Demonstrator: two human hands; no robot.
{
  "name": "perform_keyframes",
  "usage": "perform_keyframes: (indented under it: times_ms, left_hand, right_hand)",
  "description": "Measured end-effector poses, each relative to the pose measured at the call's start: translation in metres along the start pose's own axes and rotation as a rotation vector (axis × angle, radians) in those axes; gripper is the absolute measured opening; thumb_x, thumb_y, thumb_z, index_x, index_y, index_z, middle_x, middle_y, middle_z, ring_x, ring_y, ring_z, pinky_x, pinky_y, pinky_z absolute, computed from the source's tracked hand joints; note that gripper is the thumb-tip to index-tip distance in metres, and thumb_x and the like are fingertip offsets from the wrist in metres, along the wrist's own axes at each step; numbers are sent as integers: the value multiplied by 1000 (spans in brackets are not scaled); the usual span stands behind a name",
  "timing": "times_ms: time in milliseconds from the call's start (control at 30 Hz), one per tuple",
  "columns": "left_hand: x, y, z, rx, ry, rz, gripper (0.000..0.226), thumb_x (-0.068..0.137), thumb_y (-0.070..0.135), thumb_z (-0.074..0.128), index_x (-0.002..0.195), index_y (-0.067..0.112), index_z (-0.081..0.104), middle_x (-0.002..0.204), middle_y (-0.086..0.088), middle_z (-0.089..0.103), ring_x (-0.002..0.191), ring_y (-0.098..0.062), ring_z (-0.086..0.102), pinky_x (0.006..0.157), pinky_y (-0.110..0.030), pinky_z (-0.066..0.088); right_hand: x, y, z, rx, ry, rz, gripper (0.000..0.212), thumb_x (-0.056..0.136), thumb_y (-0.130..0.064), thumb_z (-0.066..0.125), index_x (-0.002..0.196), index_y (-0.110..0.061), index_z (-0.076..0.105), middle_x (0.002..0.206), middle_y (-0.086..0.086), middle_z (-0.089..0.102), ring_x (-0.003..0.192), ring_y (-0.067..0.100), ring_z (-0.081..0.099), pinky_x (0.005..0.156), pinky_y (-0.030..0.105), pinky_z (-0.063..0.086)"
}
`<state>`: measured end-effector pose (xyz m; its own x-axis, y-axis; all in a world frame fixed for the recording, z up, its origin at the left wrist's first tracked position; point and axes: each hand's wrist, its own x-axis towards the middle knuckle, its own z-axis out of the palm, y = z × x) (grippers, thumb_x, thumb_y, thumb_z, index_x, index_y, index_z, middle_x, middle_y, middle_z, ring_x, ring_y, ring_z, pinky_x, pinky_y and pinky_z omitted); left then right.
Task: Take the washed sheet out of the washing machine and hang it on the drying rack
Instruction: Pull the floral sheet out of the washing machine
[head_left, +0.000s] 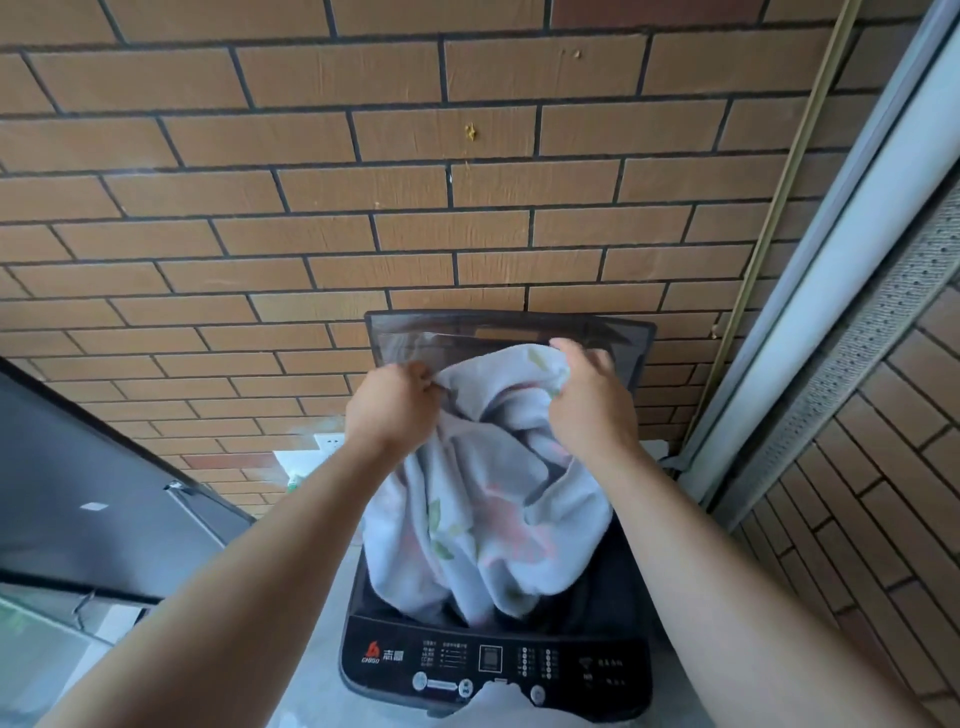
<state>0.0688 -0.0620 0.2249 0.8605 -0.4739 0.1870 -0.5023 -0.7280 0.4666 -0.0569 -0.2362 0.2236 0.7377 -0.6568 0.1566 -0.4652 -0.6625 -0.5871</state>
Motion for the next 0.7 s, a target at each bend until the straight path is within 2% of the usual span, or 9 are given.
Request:
perform_keyframes:
  times_ms: [100,167,300,333,367,400,467,567,700]
  left_hand:
    - [2,17,-13,-94,92,94,39,88,15,57,55,26,40,51,9,41,48,-19,40,47,-28,25]
    - [2,21,-12,-88,76,169,43,90,16,59,56,27,35,50,10,37,50,-24,37,50,-30,24]
    - [2,17,-5,-90,48,235,22,90,20,62,69,17,56,54,7,45,55,-26,44,52,-28,28]
    - [1,17,-6,-87,56,253,20,90,21,63,71,16,58,54,6,47,54,-26,46,51,-27,29]
    - [1,16,-6,-87,67,269,22,90,23,64,70,16,58,53,6,48,53,-26,47,49,-28,30]
    - [0,16,-7,-91,76,274,25,88,27,68,69,14,58,53,4,51,52,-26,49,48,-29,32]
    - [0,14,-7,-85,53,217,32,80,42,76,70,15,62,57,0,58,55,-23,54,49,-32,39]
    - [-3,10,4,26,-51,91,30,70,42,78,64,20,59,57,2,56,61,-25,56,49,-28,38]
    - [-10,-3,33,158,-158,9,31,74,32,65,56,20,43,60,4,52,65,-29,54,54,-26,36]
  right_hand:
    - [-4,-1,-2,6,-27,-193,81,84,-11,57,151,-41,23,156,-10,25,121,20,54,76,35,52]
    - [-5,-5,0,127,-59,-353,82,86,-21,62,152,-46,19,155,-15,31,127,12,49,81,38,55]
    - [-6,-13,6,219,-243,-372,67,91,-44,62,147,-55,26,109,-20,56,88,2,56,76,26,49]
    - [-6,-12,8,208,-280,-354,52,92,-45,61,140,-51,41,100,-16,61,82,3,59,72,29,51]
    - [-4,-12,10,195,-299,-319,29,93,-43,58,122,-40,59,90,-10,65,74,8,64,65,32,53]
    - [-3,-11,11,184,-281,-283,15,94,-37,56,97,-26,65,75,-3,62,61,15,63,56,35,50]
    - [2,-10,16,171,-142,-246,27,92,-24,50,68,-14,45,60,3,46,49,18,48,51,36,37]
    - [3,-19,17,236,-9,-258,36,89,-13,48,60,-19,29,69,-1,39,59,20,37,56,35,26]
    - [1,-33,21,334,89,-296,26,86,-11,52,61,-11,42,84,-2,49,70,19,47,63,32,34]
